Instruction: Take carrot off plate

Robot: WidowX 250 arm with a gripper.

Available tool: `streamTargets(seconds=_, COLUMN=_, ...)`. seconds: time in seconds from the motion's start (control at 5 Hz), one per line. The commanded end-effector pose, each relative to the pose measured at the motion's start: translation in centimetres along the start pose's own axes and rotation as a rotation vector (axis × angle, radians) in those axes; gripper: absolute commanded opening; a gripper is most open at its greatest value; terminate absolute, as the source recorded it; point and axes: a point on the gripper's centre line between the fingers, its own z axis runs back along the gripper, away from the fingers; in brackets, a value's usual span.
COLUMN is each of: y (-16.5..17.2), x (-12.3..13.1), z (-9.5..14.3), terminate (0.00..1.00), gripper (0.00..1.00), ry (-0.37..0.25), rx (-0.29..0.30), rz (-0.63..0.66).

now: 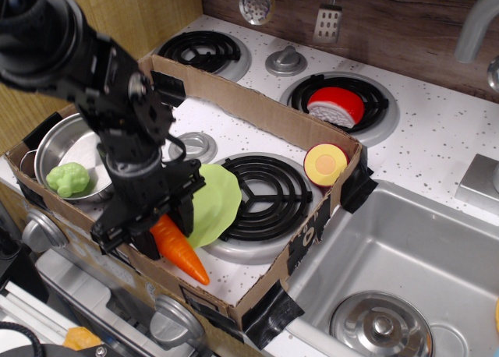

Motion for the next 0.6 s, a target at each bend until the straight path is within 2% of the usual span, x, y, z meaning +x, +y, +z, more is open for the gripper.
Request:
streamTargets(seconds=0.0, y=-4.4, x=-1.3, z=5.1, terminate=0.00, gripper=0.00, ry=-0.065, rx=0.032, rz=-0.020)
streamTargets(seconds=0.2, y=-6.3, x=-1.3, z=6.9, terminate=0.00, gripper=0.00, ry=-0.111, rx=0.049, rz=-0.040)
streamTargets(seconds=0.4, y=-8.5, x=-0.3, z=7.7, terminate=0.00, gripper=0.00, ry=-0.184, rx=0.042, rz=-0.109)
